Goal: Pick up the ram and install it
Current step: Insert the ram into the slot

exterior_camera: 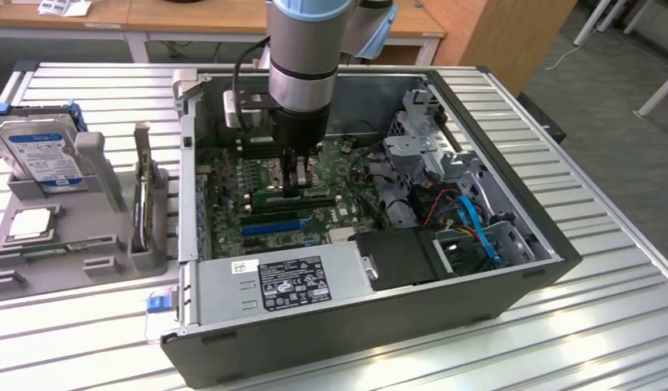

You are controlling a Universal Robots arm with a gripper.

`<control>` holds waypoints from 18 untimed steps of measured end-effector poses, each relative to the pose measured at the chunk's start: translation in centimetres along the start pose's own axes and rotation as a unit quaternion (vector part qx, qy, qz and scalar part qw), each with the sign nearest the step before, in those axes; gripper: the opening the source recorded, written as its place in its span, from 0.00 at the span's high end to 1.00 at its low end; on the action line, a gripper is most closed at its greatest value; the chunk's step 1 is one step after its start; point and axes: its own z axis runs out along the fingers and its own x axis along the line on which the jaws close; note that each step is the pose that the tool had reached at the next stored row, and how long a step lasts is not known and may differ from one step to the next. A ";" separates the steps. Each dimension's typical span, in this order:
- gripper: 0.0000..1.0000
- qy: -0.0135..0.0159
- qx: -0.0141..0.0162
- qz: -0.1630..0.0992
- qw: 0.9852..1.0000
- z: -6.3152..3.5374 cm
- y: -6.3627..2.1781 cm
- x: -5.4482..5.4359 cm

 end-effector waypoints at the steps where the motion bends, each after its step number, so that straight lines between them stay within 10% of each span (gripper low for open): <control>1: 0.88 0.000 0.000 0.000 1.000 0.04 0.00 0.0; 18: 0.88 0.001 0.000 0.000 1.000 0.12 0.00 0.0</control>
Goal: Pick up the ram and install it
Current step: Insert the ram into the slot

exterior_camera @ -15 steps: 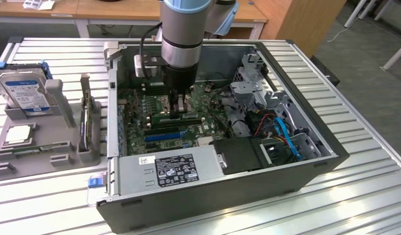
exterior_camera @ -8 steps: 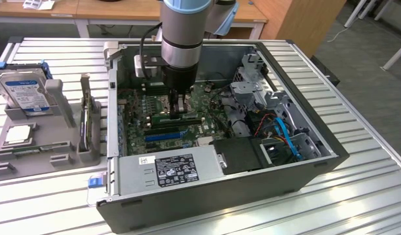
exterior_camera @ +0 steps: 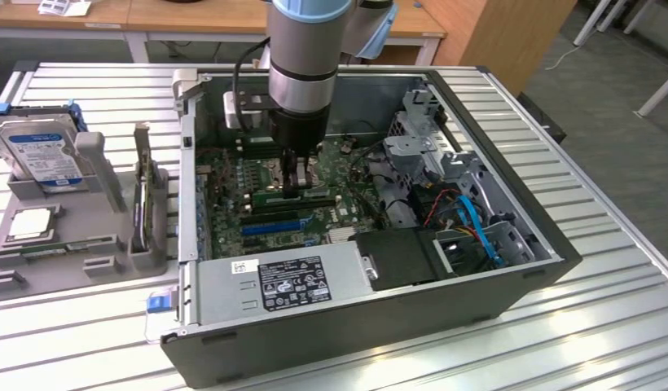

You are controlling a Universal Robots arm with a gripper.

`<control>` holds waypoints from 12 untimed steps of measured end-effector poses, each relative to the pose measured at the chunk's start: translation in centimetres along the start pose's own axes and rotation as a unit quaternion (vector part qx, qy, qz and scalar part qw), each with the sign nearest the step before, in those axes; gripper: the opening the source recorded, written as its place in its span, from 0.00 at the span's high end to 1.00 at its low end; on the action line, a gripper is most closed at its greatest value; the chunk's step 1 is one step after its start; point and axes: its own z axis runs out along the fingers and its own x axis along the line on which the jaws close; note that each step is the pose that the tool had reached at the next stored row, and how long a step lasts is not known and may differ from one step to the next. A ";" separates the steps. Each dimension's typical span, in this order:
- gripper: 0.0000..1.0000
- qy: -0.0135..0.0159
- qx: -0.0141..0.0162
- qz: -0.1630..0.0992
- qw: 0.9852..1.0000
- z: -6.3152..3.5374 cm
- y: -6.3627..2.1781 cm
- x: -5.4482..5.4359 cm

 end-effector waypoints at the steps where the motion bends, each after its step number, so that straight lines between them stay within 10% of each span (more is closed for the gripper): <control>1: 0.88 0.000 0.000 0.000 1.000 0.00 0.00 0.0; 12: 0.88 0.000 0.000 0.000 1.000 0.00 -0.01 0.1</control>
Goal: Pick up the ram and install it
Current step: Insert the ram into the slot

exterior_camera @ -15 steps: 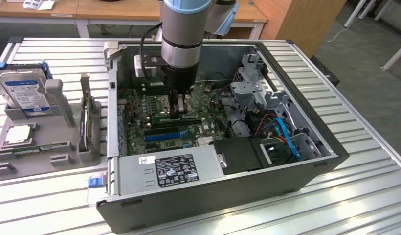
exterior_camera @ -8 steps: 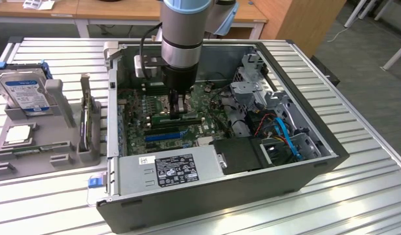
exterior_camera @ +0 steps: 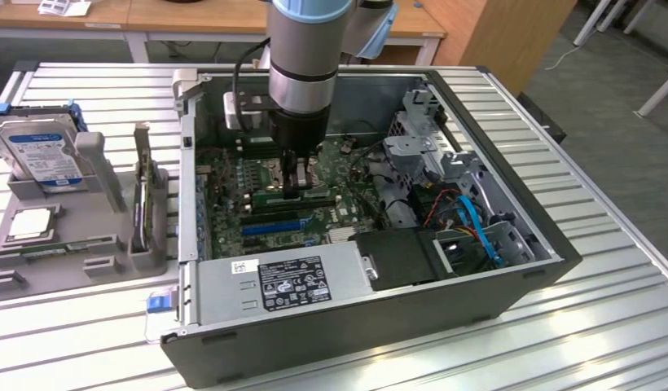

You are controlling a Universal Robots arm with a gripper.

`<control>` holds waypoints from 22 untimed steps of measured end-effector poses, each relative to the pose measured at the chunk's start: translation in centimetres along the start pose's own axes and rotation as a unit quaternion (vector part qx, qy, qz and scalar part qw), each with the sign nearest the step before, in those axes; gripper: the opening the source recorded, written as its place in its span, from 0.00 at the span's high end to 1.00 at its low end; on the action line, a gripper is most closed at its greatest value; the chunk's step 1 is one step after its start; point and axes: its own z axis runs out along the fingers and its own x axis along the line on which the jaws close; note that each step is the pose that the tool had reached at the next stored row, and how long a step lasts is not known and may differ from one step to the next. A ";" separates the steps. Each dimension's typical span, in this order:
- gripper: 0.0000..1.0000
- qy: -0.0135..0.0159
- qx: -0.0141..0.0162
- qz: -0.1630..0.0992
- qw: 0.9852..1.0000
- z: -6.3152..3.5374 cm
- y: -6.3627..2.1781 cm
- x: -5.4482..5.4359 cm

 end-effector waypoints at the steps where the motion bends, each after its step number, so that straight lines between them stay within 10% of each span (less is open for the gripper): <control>1: 0.88 0.000 0.000 0.000 1.000 0.00 0.00 0.0; 22: 0.88 0.000 -0.001 -0.015 1.000 -0.31 0.00 0.0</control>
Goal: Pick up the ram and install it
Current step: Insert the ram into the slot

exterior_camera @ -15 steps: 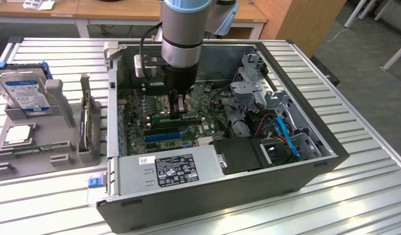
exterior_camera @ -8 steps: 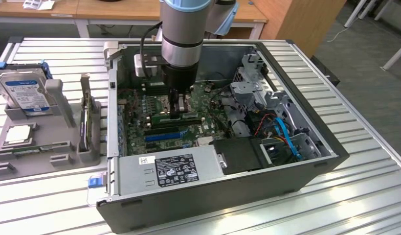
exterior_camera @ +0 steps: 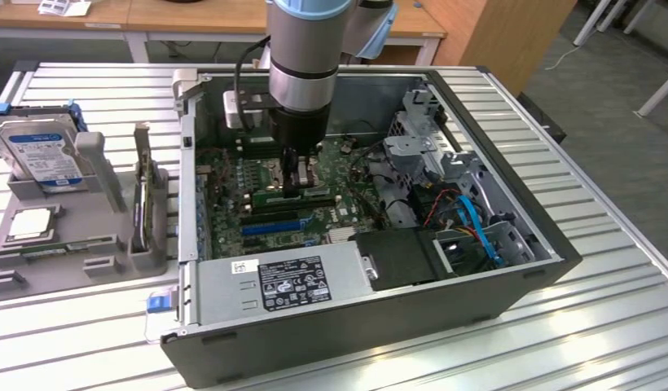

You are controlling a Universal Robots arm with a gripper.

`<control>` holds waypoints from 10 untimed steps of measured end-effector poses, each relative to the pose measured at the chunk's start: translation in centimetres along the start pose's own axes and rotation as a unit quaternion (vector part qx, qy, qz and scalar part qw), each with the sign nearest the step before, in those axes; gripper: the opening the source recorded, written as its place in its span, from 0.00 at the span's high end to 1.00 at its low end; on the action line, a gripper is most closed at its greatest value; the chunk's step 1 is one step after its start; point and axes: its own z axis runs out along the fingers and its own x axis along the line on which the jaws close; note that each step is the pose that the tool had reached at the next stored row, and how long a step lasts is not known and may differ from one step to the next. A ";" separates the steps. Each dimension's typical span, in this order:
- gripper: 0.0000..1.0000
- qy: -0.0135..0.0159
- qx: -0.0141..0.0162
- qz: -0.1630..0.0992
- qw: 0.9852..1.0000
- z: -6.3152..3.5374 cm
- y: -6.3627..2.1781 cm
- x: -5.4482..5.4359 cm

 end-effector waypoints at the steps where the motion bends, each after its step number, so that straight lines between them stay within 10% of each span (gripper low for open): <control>1: 0.88 0.000 0.000 0.000 1.000 0.00 0.00 0.0; 10: 0.88 0.000 0.000 0.001 1.000 0.00 -0.02 -0.3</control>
